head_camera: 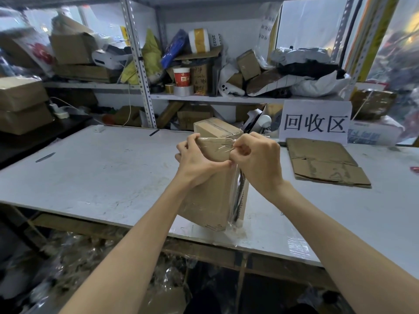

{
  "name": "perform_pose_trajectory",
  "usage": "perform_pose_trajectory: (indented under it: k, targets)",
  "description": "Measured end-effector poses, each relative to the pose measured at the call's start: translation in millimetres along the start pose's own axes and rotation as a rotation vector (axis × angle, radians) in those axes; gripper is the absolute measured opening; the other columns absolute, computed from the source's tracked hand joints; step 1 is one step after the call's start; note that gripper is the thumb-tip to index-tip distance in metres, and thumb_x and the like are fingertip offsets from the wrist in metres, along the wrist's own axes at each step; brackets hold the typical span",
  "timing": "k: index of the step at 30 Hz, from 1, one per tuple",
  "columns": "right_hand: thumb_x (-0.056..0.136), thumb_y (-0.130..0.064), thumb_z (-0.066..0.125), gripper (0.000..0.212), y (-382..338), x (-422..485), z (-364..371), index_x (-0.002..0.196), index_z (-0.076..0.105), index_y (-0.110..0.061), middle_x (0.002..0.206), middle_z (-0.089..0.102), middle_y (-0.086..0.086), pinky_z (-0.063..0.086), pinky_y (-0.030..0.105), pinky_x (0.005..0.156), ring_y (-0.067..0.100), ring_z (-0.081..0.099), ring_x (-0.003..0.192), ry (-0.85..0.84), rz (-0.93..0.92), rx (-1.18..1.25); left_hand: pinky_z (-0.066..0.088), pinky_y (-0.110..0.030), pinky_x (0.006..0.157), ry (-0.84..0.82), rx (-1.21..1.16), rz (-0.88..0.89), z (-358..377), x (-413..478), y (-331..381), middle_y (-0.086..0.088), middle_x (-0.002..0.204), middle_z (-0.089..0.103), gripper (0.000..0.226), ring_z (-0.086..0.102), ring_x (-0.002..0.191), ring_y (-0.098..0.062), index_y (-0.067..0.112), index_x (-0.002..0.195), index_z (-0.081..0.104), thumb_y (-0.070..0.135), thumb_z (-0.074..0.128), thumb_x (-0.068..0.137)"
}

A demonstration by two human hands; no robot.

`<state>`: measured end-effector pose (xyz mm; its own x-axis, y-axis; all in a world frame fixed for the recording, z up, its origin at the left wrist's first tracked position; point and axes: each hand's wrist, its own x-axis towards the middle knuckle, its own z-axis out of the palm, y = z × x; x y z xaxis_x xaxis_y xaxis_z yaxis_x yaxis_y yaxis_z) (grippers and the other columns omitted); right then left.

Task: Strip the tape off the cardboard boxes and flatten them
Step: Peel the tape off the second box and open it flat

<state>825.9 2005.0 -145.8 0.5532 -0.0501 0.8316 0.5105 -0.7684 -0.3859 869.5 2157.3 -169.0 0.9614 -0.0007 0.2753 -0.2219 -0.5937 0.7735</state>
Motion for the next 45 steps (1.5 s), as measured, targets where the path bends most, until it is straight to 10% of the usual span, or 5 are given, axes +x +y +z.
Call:
perform_pose_trajectory:
  k: [7,15,32,39,45]
  targets:
    - [0.078,-0.015,0.077,0.024,11.6,1.4,-14.3,0.099,0.07,-0.004,0.088,0.067,0.008,0.058,0.032,0.064,0.019,0.066,0.066,-0.241,-0.233,0.006,0.037,-0.033,0.096,0.017,0.025,0.004,-4.8,0.4,-2.6,-0.006,0.142,0.026,0.12,0.031,0.128,-0.026,0.026,0.148,0.024,0.063,0.086,0.051]
    - [0.067,0.016,0.07,0.02,13.6,6.0,-24.2,0.082,0.066,0.005,0.074,0.06,0.015,0.05,0.031,0.044,0.028,0.06,0.059,-0.375,-0.652,-0.363,0.038,-0.043,0.108,0.011,0.046,-0.003,-2.4,-3.7,3.0,-0.006,0.142,0.025,0.123,0.03,0.128,-0.027,0.025,0.148,0.023,0.061,0.088,0.049]
    - [0.074,0.0,0.068,0.004,6.3,2.8,-2.8,0.075,0.07,-0.003,0.069,0.066,0.007,0.053,0.036,0.059,0.019,0.06,0.059,0.024,0.005,0.039,0.04,-0.048,0.106,0.139,0.042,0.014,7.3,-12.8,14.9,-0.002,0.141,0.027,0.127,0.033,0.126,-0.025,0.029,0.144,0.028,0.078,0.071,0.035]
    - [0.077,-0.023,0.078,0.023,11.6,-1.3,-11.8,0.099,0.075,-0.016,0.086,0.065,0.003,0.055,0.035,0.061,0.016,0.062,0.071,-0.186,-0.079,0.046,0.035,-0.049,0.109,0.17,0.173,0.072,8.3,-14.6,3.3,-0.004,0.152,0.024,0.135,0.029,0.134,-0.027,0.022,0.154,0.019,0.072,0.082,0.047]
    - [0.079,-0.019,0.076,0.015,8.0,-0.6,-4.7,0.071,0.07,-0.008,0.079,0.062,0.005,0.042,0.026,0.045,0.022,0.058,0.072,-0.203,-0.364,-0.337,0.033,-0.046,0.108,0.188,0.205,0.099,13.3,-17.5,8.2,-0.006,0.153,0.024,0.149,0.029,0.134,-0.026,0.013,0.156,0.006,0.072,0.082,0.043]
